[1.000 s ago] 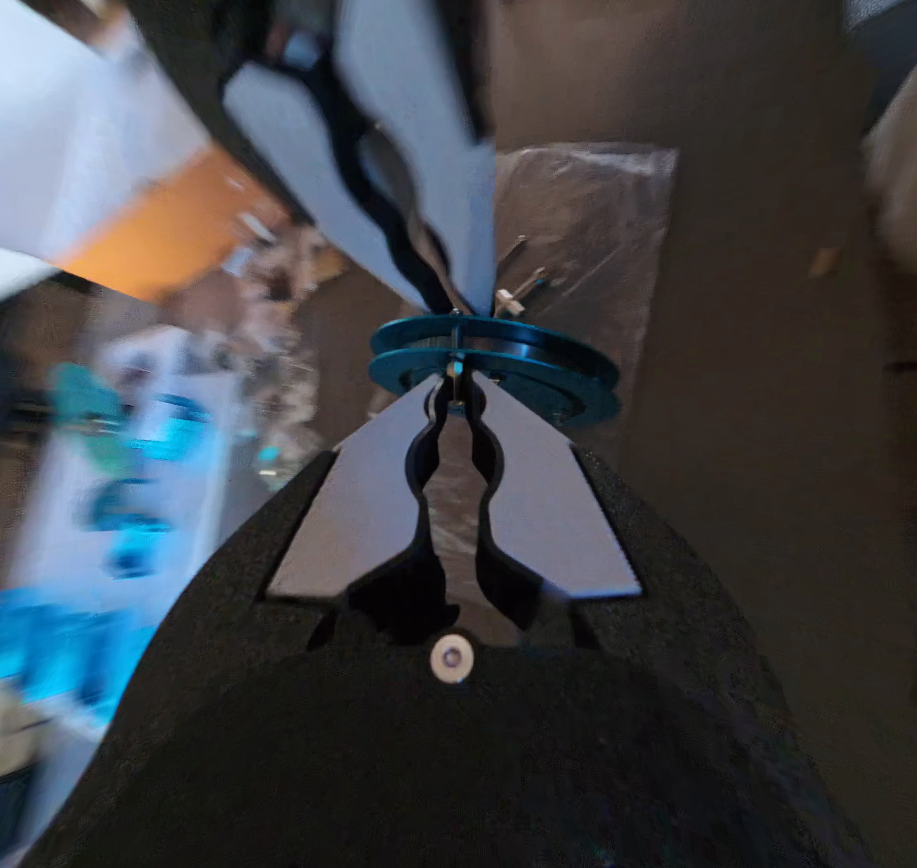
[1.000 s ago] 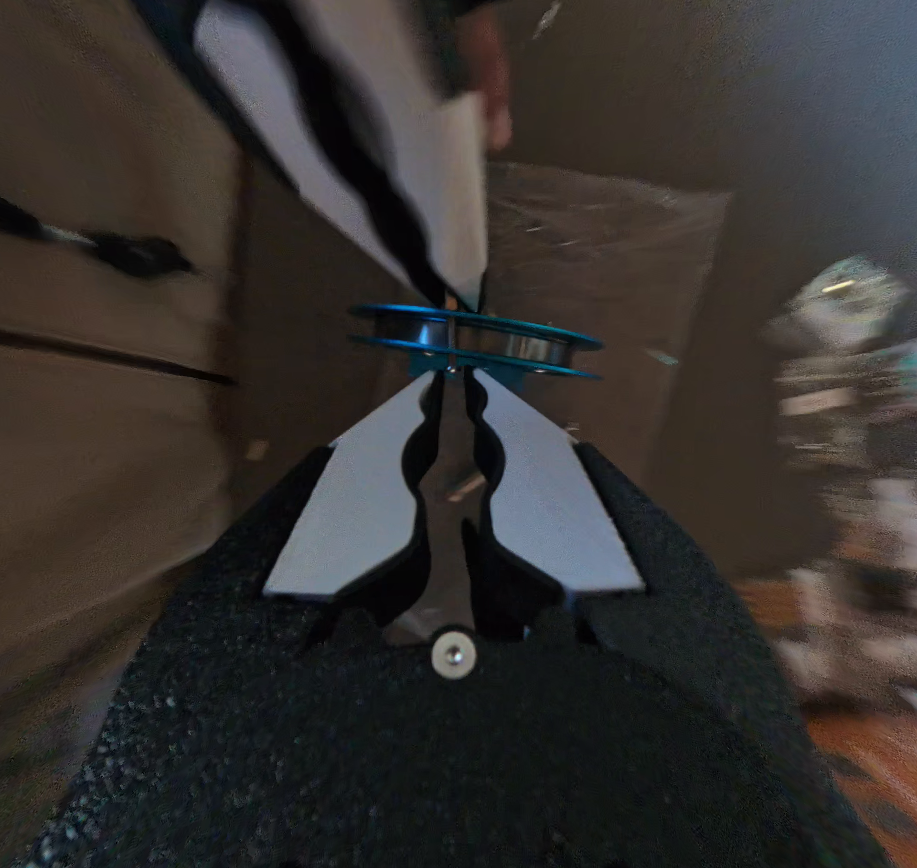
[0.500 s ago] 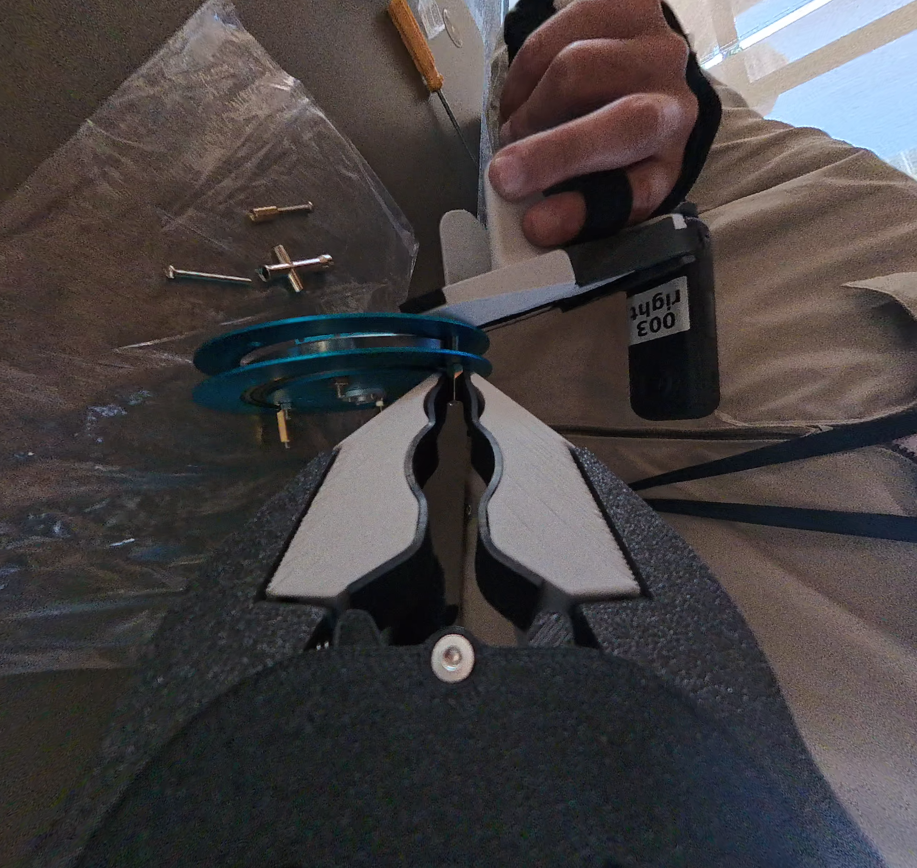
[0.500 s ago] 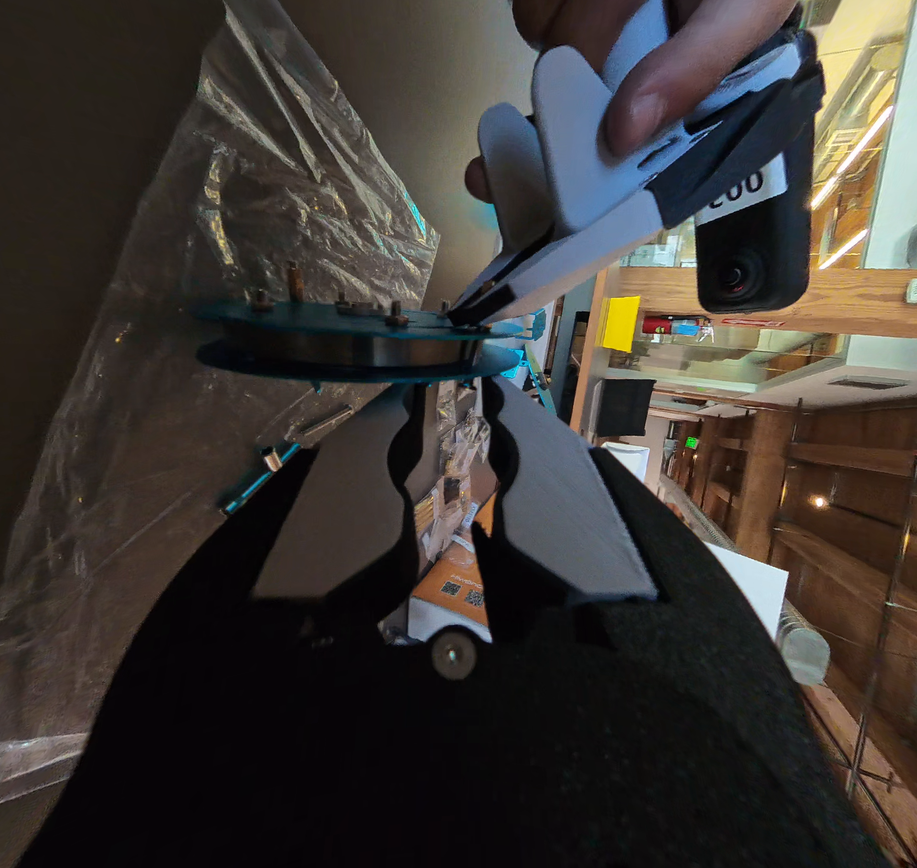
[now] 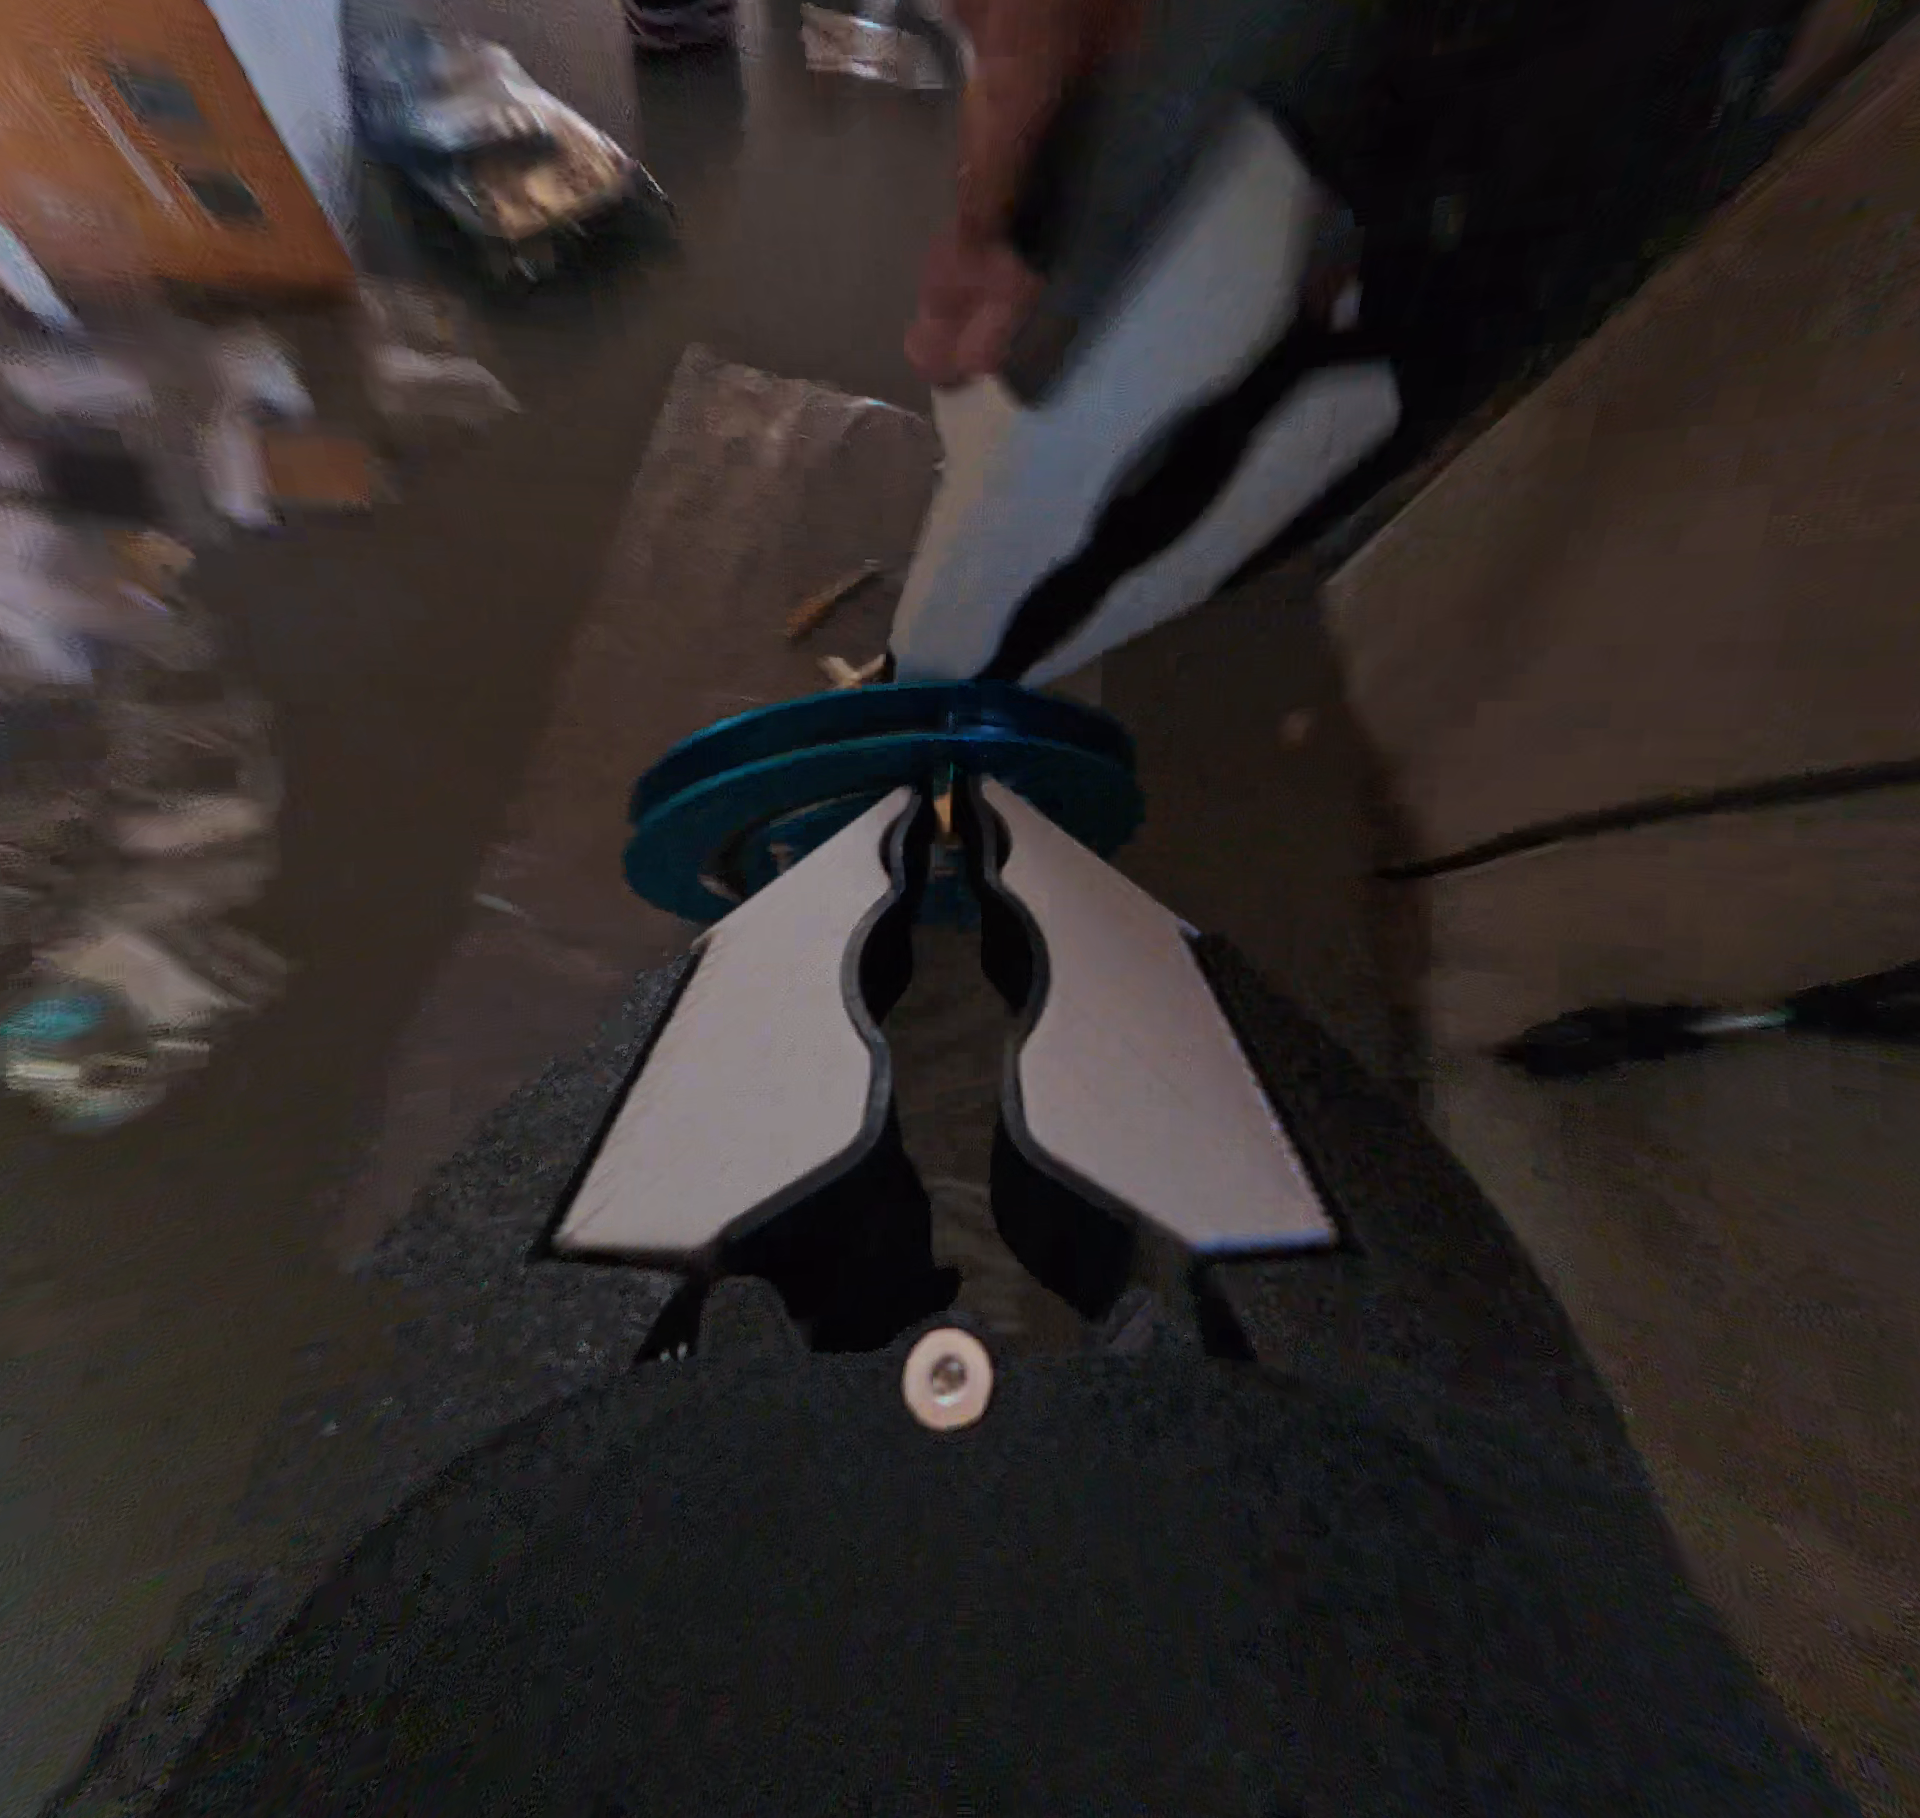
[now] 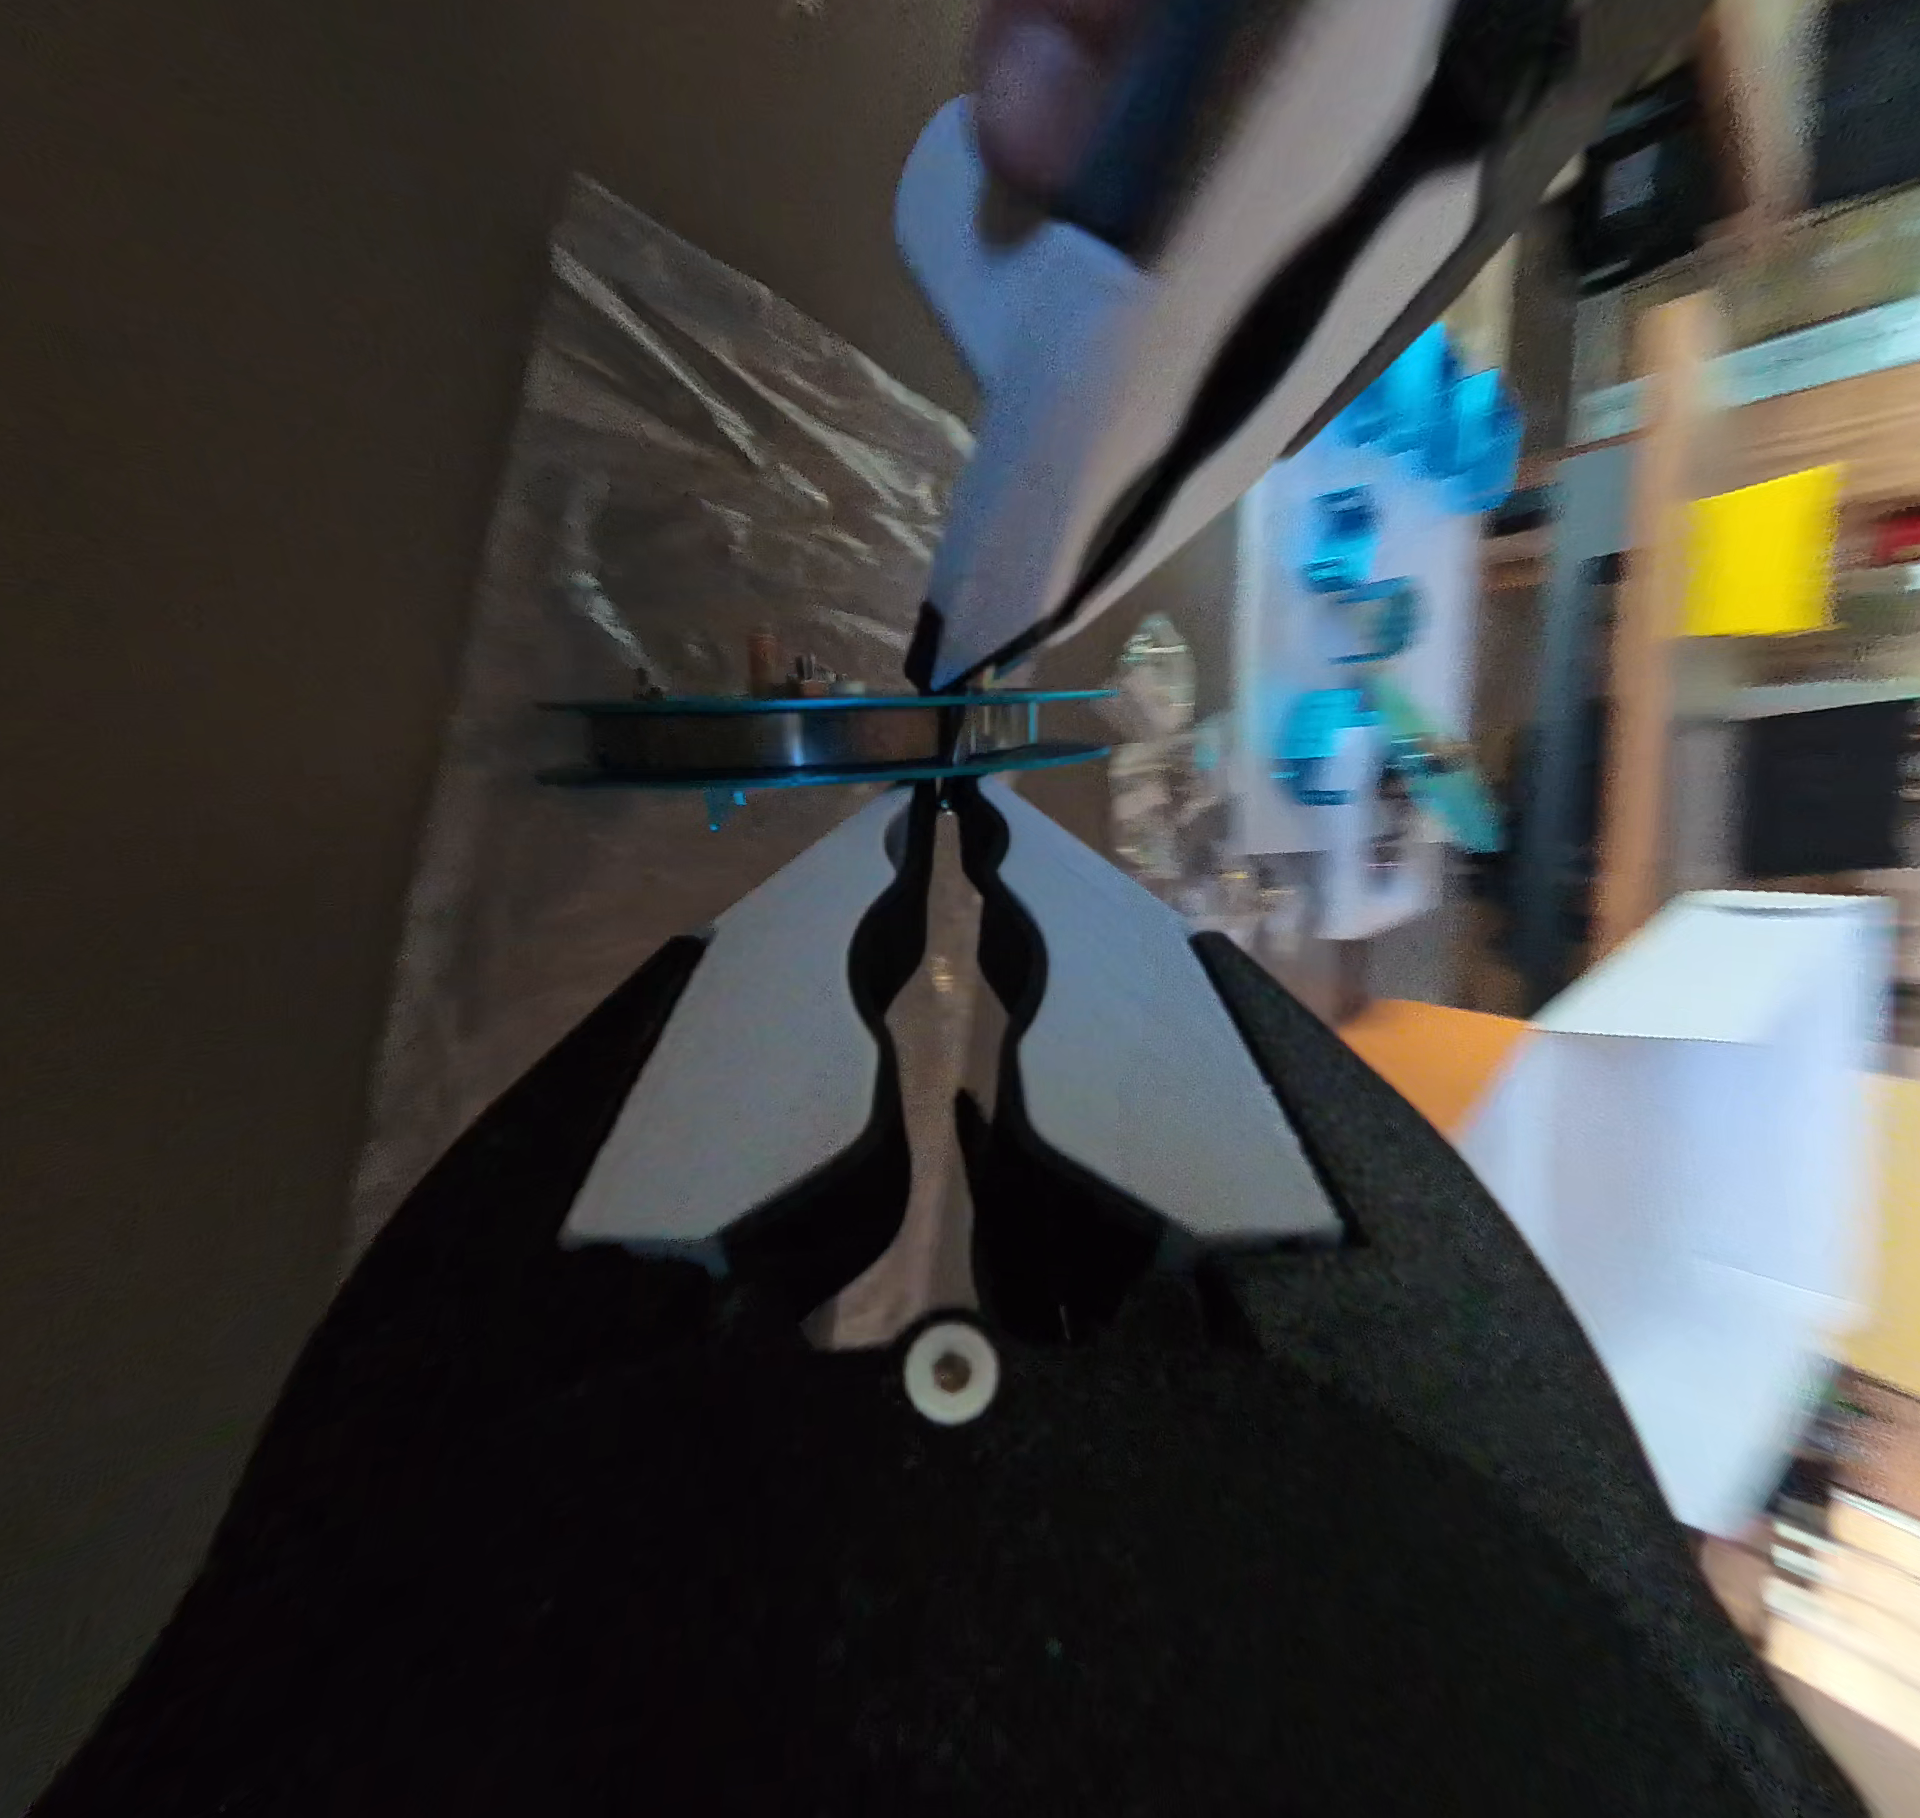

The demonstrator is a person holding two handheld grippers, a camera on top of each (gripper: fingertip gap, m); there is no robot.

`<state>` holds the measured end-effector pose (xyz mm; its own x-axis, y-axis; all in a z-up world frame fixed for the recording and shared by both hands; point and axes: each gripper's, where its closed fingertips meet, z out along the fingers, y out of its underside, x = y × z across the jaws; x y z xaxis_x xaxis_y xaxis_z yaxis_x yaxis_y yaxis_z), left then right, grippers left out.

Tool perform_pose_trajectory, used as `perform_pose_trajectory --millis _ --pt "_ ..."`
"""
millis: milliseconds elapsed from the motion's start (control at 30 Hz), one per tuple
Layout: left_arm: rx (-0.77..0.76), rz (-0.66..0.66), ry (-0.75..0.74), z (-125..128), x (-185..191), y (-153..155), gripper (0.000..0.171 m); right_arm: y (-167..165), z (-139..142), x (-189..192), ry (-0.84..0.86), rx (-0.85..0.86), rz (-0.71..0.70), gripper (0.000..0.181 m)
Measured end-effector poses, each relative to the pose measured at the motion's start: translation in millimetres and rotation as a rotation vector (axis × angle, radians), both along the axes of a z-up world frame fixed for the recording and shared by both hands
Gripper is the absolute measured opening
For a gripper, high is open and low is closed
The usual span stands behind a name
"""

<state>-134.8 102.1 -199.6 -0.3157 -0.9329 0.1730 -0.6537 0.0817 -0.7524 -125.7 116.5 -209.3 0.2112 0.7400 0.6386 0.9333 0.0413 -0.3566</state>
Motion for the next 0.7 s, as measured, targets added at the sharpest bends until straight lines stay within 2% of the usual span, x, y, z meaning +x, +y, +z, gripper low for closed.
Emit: perform_pose_trajectory --millis 133,233,300,367,433,533,567,633,700 --pt "0.767 -0.058 -0.14 -3 4 5 0.003 -8 -4 3 0.213 -0.524 -0.068 0.002" --pt "1.256 -0.076 -0.24 -3 8 8 0.003 -24 -4 1 0.352 -1.021 -0.138 0.002" --pt "1.455 -0.068 -0.307 0 11 6 0.002 -32 -1 1 0.467 -1.429 -0.249 0.002" --pt "1.56 -0.037 -0.345 1 12 8 0.002 -30 3 1 0.608 -1.77 -0.329 0.002" --pt "1.579 -0.024 -0.366 2 12 6 0.002 -32 5 0 0.654 -1.915 -0.32 0.002" --pt "1.455 -0.006 -0.361 1 10 4 0.003 -34 4 0 0.613 -1.812 -0.274 0.003" --pt "1.368 -0.004 -0.351 0 10 4 0.003 -34 3 0 0.599 -1.756 -0.251 0.003" --pt "1.063 0.008 -0.303 -3 10 1 0.004 -36 2 0 0.55 -1.596 -0.19 0.004" --pt "0.735 0.038 -0.21 -5 8 3 0.004 -30 -1 1 0.496 -1.308 -0.102 0.005"
